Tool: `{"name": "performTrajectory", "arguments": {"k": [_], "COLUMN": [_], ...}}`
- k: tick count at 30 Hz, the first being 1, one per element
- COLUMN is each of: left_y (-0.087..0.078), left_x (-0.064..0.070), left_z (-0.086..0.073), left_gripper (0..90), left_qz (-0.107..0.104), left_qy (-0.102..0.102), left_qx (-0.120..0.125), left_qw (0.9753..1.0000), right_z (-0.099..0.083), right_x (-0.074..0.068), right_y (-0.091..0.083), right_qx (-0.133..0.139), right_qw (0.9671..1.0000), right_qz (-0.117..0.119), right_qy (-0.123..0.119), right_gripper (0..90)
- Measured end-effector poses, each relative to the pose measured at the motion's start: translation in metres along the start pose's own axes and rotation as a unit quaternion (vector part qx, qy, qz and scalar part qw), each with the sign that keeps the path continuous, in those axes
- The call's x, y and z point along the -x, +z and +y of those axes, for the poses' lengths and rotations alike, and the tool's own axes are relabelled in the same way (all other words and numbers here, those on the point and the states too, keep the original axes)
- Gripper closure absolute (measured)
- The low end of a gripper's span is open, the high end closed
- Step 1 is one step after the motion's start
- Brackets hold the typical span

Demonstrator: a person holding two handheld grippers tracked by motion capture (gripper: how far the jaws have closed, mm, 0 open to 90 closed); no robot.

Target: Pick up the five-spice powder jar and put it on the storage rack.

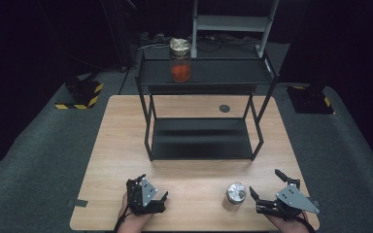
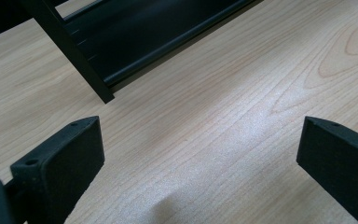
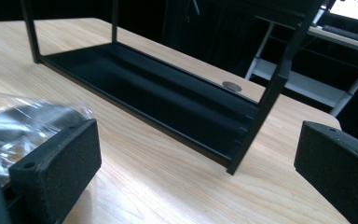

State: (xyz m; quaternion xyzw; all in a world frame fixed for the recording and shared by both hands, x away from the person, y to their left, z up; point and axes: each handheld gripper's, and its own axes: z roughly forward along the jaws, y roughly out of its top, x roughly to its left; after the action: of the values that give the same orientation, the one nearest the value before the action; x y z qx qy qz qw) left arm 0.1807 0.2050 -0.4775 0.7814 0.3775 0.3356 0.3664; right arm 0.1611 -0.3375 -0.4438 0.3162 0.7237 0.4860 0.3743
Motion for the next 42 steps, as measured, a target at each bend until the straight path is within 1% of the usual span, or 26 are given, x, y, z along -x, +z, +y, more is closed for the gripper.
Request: {"name": "performTrajectory", "arguments": {"k": [1, 4, 10, 14, 16, 22, 25, 30, 42], "left_y": [0.000, 0.000, 0.000, 0.000, 0.000, 0.000, 0.000, 0.000, -0.001], "left_x": [0.000, 0.000, 0.000, 0.000, 0.000, 0.000, 0.000, -0.001, -0.001], "left_z": [0.000, 0.000, 0.000, 0.000, 0.000, 0.000, -0.001, -0.001, -0.002], "left_gripper": [1.0, 1.0, 1.0, 1.0, 1.0, 1.0, 1.0, 1.0, 1.0], "left_qz": [0.000, -0.001, -0.002, -0.002, -0.002, -0.003, -0.003, -0.004, -0.005], "left_qy": [0.000, 0.000, 0.003, 0.004, 0.004, 0.004, 0.004, 0.003, 0.003], "left_qx": [0.000, -0.001, 0.000, 0.001, 0.001, 0.001, 0.002, 0.003, 0.005], "left_qw": [1.0000, 1.0000, 1.0000, 1.0000, 1.0000, 1.0000, 1.0000, 1.0000, 1.0000], "right_z": [0.001, 0.002, 0.004, 0.005, 0.006, 0.006, 0.005, 0.004, -0.004], "right_x": [-0.001, -0.001, -0.006, -0.011, -0.013, -0.020, -0.022, -0.024, -0.028], "right_y": [-0.001, -0.003, -0.004, -0.003, -0.003, 0.000, 0.002, 0.004, 0.013], "right_qx": [0.005, 0.011, 0.018, 0.024, 0.024, 0.026, 0.027, 0.027, 0.017], "right_qw": [1.0000, 0.9998, 0.9995, 0.9989, 0.9988, 0.9977, 0.9970, 0.9962, 0.9942], "right_qz": [0.005, 0.012, 0.024, 0.037, 0.040, 0.060, 0.070, 0.080, 0.100], "right_qy": [0.006, 0.013, 0.014, 0.013, 0.013, 0.015, 0.021, 0.023, 0.038], "right_gripper": [0.0, 0.0, 0.0, 0.0, 0.0, 0.0, 0.0, 0.0, 0.0]}}
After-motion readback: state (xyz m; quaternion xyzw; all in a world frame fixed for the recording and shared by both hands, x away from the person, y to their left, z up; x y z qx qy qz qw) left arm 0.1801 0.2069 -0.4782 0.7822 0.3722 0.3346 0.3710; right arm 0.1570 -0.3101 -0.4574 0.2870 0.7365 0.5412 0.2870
